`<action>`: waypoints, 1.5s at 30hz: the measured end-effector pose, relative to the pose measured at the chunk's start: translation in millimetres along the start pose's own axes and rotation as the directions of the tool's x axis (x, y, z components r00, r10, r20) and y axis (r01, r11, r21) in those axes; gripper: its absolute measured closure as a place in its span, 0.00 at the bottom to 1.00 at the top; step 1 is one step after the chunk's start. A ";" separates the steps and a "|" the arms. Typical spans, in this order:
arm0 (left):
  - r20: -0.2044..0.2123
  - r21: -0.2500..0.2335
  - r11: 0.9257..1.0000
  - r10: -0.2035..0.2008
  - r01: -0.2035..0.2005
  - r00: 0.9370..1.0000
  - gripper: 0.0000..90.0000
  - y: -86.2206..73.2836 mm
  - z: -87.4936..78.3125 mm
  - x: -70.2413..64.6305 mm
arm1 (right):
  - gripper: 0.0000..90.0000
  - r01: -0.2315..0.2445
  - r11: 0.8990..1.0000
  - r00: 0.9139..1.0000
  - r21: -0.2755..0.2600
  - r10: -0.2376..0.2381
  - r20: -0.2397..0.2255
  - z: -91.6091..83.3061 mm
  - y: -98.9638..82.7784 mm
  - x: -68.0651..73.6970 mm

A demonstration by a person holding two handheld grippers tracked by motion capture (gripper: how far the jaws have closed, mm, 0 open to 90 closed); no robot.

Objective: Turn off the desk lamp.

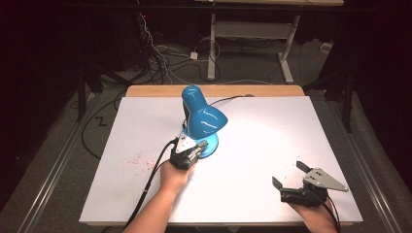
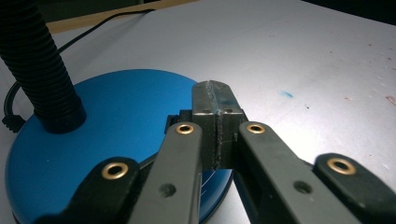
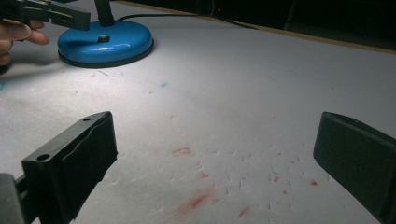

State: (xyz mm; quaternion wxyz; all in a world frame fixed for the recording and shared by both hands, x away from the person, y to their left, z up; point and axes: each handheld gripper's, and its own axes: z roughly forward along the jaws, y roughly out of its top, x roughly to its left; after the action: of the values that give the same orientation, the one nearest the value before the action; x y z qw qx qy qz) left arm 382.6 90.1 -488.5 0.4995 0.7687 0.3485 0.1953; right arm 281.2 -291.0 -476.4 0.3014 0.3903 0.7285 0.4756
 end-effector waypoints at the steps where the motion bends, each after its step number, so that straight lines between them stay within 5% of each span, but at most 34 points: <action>1: -0.006 0.006 1.000 0.002 -0.002 1.000 0.98 0.8 1.5 -0.3 | 0.00 -0.003 1.000 1.000 0.001 0.003 0.001 -0.1 0.0 0.3; 8: -0.042 0.047 0.999 0.018 -0.016 0.999 0.98 5.9 10.8 0.0 | 0.00 -0.004 1.000 1.000 0.000 0.004 -0.003 0.2 -0.1 0.4; 15: -0.074 0.074 0.997 -0.021 0.026 0.997 0.98 7.3 14.7 2.4 | 0.00 -0.015 1.000 1.000 0.001 0.015 -0.006 1.3 -0.7 -0.5; 21: -0.070 0.084 0.995 -0.056 0.062 0.996 0.98 7.4 15.2 6.3 | 0.00 -0.022 1.000 1.000 0.001 0.022 -0.010 1.2 -1.2 -0.3; 45: -0.051 0.096 0.993 -0.064 0.069 0.997 0.98 7.4 16.5 8.1 | 0.00 -0.019 1.000 1.000 0.001 0.019 -0.007 0.9 -1.0 1.1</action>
State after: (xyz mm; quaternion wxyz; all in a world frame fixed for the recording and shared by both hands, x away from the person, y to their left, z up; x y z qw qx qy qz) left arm 401.3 83.7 -489.2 0.4591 0.7752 0.3949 0.1795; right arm 281.1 -289.8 -477.7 0.2942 0.3957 0.7260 0.4793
